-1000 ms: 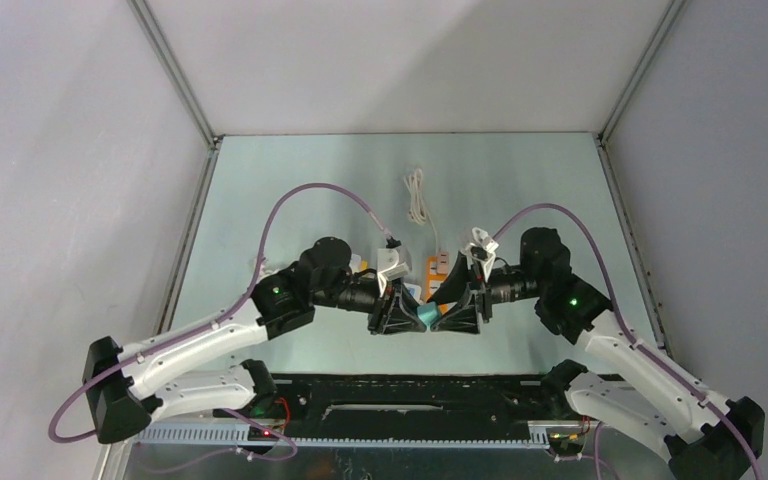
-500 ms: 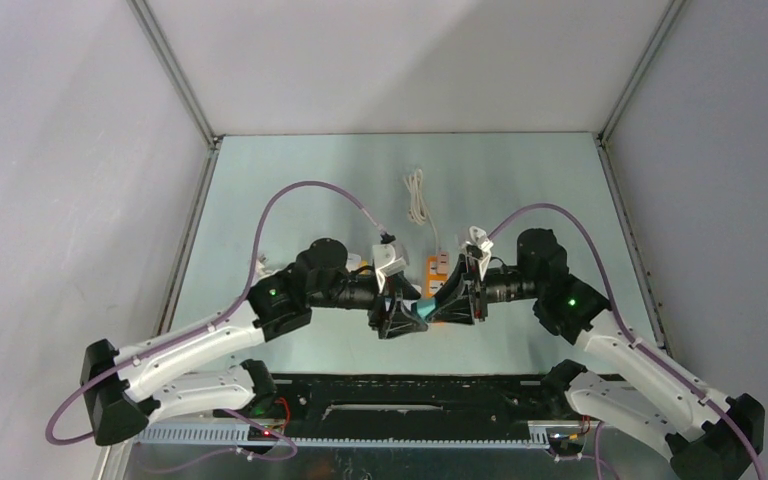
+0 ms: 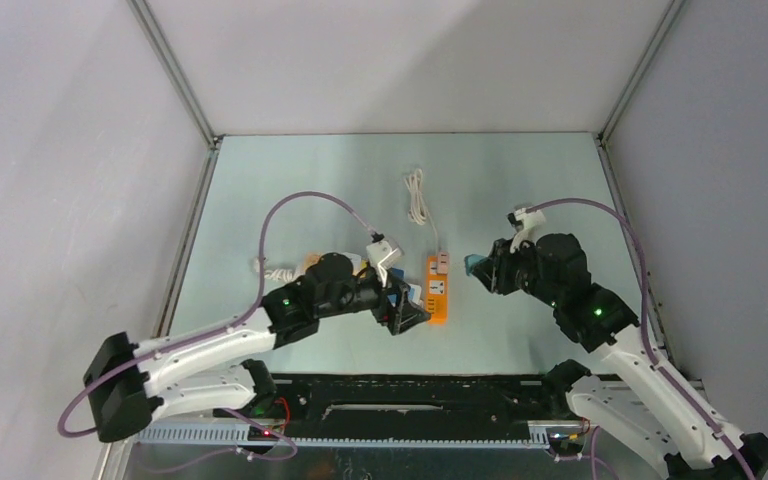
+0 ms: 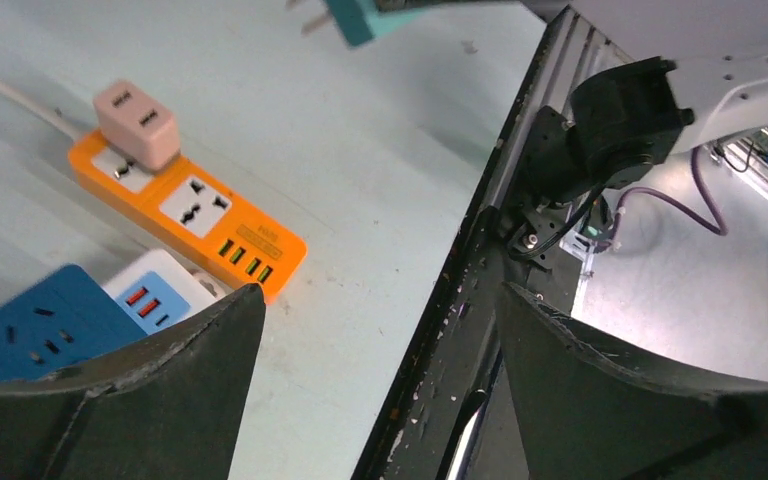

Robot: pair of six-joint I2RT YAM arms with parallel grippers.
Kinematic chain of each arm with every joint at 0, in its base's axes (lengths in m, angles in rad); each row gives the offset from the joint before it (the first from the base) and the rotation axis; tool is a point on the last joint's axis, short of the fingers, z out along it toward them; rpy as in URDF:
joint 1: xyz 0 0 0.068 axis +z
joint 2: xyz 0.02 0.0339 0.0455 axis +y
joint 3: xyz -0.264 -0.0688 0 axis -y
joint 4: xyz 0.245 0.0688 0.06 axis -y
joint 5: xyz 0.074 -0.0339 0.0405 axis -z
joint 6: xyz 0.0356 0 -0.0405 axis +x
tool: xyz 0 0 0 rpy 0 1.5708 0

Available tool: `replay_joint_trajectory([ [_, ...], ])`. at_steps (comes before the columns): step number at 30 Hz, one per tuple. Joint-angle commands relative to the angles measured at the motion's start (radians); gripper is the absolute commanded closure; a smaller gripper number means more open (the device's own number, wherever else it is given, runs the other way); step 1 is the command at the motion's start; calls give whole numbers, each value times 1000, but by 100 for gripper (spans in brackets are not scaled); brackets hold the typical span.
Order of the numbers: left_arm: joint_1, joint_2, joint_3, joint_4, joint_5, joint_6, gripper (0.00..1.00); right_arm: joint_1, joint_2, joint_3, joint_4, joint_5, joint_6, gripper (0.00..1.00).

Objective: Insert the plug

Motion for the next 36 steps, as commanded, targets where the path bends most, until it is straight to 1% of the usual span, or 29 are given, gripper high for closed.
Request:
replay_joint_trajectory([
  [1, -2, 117, -33, 151, -16, -167, 14, -66, 24, 45, -113, 120, 69, 100],
  [5, -3, 287, 1, 226, 19, -289, 22, -121, 46, 33, -114, 39, 68, 100],
  [8, -3, 424, 43, 279, 57, -358, 32, -143, 65, 29, -114, 16, 84, 100],
  [11, -4, 542, 82, 311, 63, -392, 38, -166, 90, 29, -123, -6, 95, 100],
  [13, -4, 590, 98, 318, 32, -405, 43, -179, 106, 28, -132, -27, 95, 100],
  [15, -4, 617, 122, 263, -37, -401, 46, -187, 117, 28, -136, -45, 93, 100],
  [20, -4, 638, 167, 135, -164, -377, 46, -195, 120, 24, -139, -56, 90, 100],
  [25, -6, 637, 166, 102, -192, -378, 48, -212, 125, 23, -139, -64, 83, 100],
  [30, -8, 607, 170, 48, -269, -370, 47, -221, 142, 23, -135, -94, 79, 100],
  [36, -13, 650, 219, -25, -311, -360, 46, -222, 162, 23, -128, -121, 82, 100],
])
